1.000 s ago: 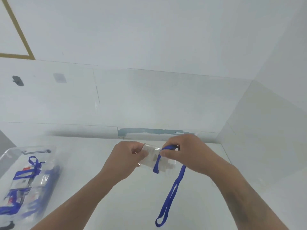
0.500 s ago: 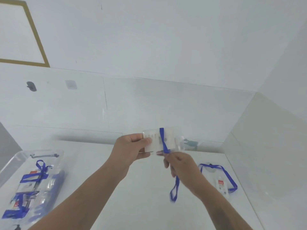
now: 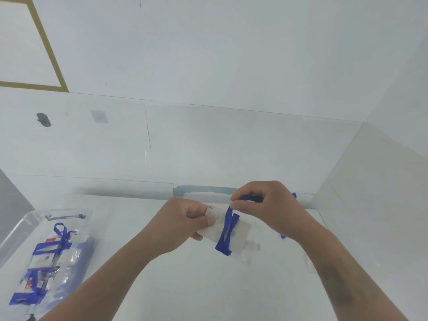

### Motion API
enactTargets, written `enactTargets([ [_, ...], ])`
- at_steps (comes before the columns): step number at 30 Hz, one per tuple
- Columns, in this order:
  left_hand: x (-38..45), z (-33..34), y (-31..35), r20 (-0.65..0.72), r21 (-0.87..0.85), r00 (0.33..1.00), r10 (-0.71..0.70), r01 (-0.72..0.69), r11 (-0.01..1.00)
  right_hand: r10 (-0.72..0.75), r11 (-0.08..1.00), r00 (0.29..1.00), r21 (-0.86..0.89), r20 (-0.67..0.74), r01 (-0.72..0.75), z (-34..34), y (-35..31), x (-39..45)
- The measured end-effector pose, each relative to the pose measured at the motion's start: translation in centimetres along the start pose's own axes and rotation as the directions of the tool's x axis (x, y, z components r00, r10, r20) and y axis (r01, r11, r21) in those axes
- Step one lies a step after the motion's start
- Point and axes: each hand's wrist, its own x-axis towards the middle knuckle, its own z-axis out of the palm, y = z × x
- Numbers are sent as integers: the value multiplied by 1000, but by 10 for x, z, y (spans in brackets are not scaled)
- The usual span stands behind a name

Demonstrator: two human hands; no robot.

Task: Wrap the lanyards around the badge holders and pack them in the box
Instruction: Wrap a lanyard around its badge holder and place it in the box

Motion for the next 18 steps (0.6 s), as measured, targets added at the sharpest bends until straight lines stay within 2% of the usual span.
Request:
enactTargets([
  [2, -4, -2, 0, 46, -91, 999, -15, 20, 996, 56, 981, 998, 186, -9, -54, -1, 7, 3],
  [5, -6, -2, -3, 8, -289, 999, -46, 47, 956, 178, 915, 983, 374, -36, -152, 13, 26, 4],
  [8, -1, -1, -8, -109, -456, 985, -134, 71, 887, 243, 920, 966, 335, -89, -201, 45, 40, -6],
  [10, 5, 1, -12, -244, -486, 949, -198, 56, 872, 219, 948, 972, 256, -87, -191, 67, 42, -18],
  [12, 10, 2, -18, -385, -405, 897, -217, 46, 913, 89, 995, 995, 37, -52, -88, 84, 44, -31],
  [14, 11, 0, -31, -470, -210, 867, -163, 69, 975, -44, 952, 998, -301, 32, 52, 93, 42, -41],
  [16, 9, -5, -46, -444, 14, 891, -91, 108, 994, -87, 875, 992, -469, 92, 121, 85, 30, -44],
  [18, 3, -9, -57, -332, 104, 940, -79, 119, 987, -95, 874, 987, -463, 131, 145, 71, 17, -41],
])
